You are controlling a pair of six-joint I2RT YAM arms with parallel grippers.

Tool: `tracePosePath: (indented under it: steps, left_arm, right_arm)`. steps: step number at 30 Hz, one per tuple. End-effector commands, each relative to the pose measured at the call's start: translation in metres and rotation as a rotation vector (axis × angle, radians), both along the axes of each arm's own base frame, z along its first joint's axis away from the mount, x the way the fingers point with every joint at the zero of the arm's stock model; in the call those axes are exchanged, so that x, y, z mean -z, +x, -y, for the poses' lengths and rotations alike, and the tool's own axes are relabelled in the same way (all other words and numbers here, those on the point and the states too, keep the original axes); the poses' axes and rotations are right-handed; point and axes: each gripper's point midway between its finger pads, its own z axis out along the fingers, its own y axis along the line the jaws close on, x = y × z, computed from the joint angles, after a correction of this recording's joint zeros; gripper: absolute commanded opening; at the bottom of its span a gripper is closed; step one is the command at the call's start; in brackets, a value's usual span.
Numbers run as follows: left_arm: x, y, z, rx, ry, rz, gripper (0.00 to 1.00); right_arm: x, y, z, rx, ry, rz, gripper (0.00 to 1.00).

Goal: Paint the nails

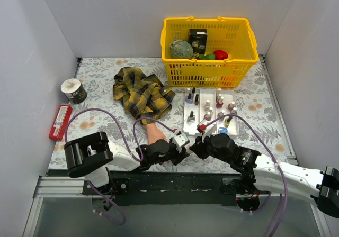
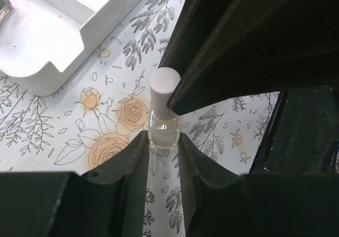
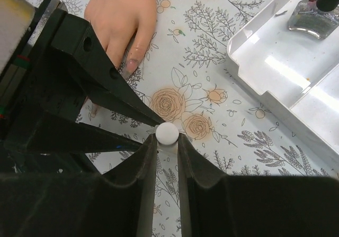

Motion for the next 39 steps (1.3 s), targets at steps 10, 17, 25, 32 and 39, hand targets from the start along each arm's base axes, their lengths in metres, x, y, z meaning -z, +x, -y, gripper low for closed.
tracePosePath:
  steps: [10, 17, 25, 32, 39]
  left_arm:
    - [-0.017, 0.008, 0.008, -0.009, -0.042, 0.046, 0.0]
    - [-0.02, 0.005, 0.009, 0.002, -0.059, 0.045, 0.0]
    - [-0.044, -0.019, 0.008, 0.099, -0.153, -0.001, 0.0]
    - [-0.063, -0.038, 0.005, 0.181, -0.224, -0.037, 0.0]
    - [-0.075, -0.047, -0.001, 0.203, -0.268, -0.047, 0.0]
  right_arm:
    - [-0.019, 0.001, -0.011, -0.036, 0.03, 0.025, 0.45]
    - [-0.023, 0.0, -0.011, -0.039, 0.037, 0.028, 0.53]
    - [-0.044, -0.013, -0.016, -0.131, 0.121, 0.069, 0.49]
    - [-0.058, -0.031, -0.02, -0.231, 0.196, 0.084, 0.57]
    - [-0.066, -0.038, -0.02, -0.265, 0.237, 0.094, 0.56]
